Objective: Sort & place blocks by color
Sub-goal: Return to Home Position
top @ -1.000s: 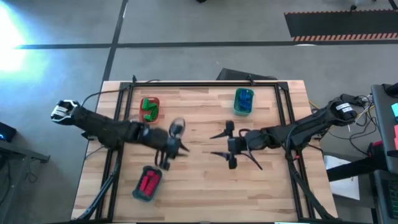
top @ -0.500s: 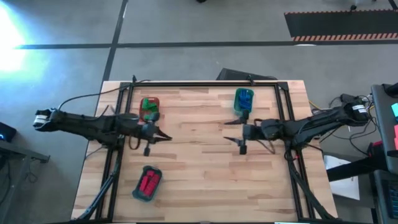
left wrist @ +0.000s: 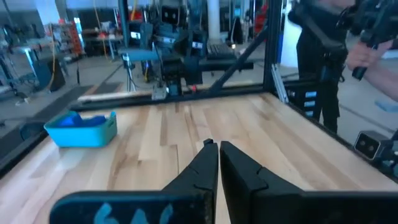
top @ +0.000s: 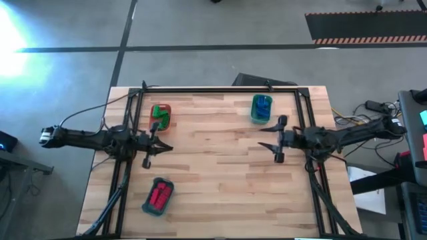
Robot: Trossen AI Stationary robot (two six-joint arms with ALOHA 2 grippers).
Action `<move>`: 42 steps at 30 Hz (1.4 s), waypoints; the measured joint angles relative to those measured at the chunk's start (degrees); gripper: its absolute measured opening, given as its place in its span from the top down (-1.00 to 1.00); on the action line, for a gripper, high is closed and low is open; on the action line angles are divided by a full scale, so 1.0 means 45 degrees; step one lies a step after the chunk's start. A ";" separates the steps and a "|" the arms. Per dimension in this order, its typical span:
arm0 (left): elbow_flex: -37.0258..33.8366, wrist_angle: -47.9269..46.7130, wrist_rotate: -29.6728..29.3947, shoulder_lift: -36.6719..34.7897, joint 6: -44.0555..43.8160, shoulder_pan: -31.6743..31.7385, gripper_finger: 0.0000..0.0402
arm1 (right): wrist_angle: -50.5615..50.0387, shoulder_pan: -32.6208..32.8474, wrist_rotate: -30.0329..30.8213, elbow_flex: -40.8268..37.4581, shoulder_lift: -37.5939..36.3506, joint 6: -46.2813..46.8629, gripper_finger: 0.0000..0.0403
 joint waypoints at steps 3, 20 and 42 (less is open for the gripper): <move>-0.0446 0.0070 -0.0005 -0.0976 0.0004 0.0000 0.99 | -0.0020 0.0000 0.0077 -0.0461 -0.0905 -0.0215 -0.17; -0.2054 -0.0087 -0.0015 -0.3859 -0.0372 0.0000 0.99 | -0.2636 0.0000 0.0783 -0.1171 -0.5057 -0.0967 -0.17; -0.2090 -0.0155 -0.0078 -0.3100 -0.0300 0.0000 0.99 | -0.1833 -0.0083 0.2126 -0.2625 -0.7067 -0.2222 -0.17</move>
